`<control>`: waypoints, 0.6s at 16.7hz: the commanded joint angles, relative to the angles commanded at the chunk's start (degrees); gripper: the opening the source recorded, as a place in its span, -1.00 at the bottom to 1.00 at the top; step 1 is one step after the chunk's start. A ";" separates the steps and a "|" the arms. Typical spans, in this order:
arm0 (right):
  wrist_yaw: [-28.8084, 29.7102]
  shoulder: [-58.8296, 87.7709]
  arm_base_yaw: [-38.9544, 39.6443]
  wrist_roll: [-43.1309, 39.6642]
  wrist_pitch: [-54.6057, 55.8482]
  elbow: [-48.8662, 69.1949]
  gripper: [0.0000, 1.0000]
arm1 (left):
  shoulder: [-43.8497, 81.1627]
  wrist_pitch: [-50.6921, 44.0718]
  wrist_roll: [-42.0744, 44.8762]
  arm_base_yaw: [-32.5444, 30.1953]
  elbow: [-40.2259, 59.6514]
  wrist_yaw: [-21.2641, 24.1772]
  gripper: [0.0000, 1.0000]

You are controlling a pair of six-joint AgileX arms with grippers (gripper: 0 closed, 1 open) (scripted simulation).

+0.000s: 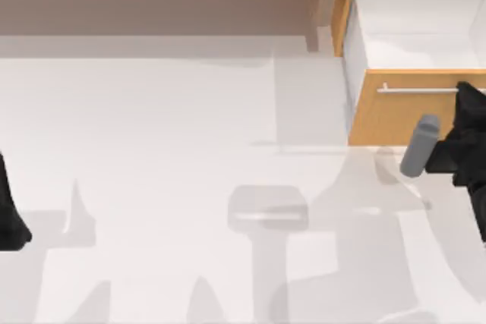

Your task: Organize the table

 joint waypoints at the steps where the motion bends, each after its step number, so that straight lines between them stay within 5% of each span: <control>1: -0.35 0.48 -0.40 -0.04 -0.96 1.31 -1.00 | 0.00 0.00 0.00 0.00 0.00 0.00 1.00; 10: -3.24 3.80 -3.22 0.11 -8.19 11.29 -1.00 | 0.00 0.00 0.00 0.00 0.00 0.00 1.00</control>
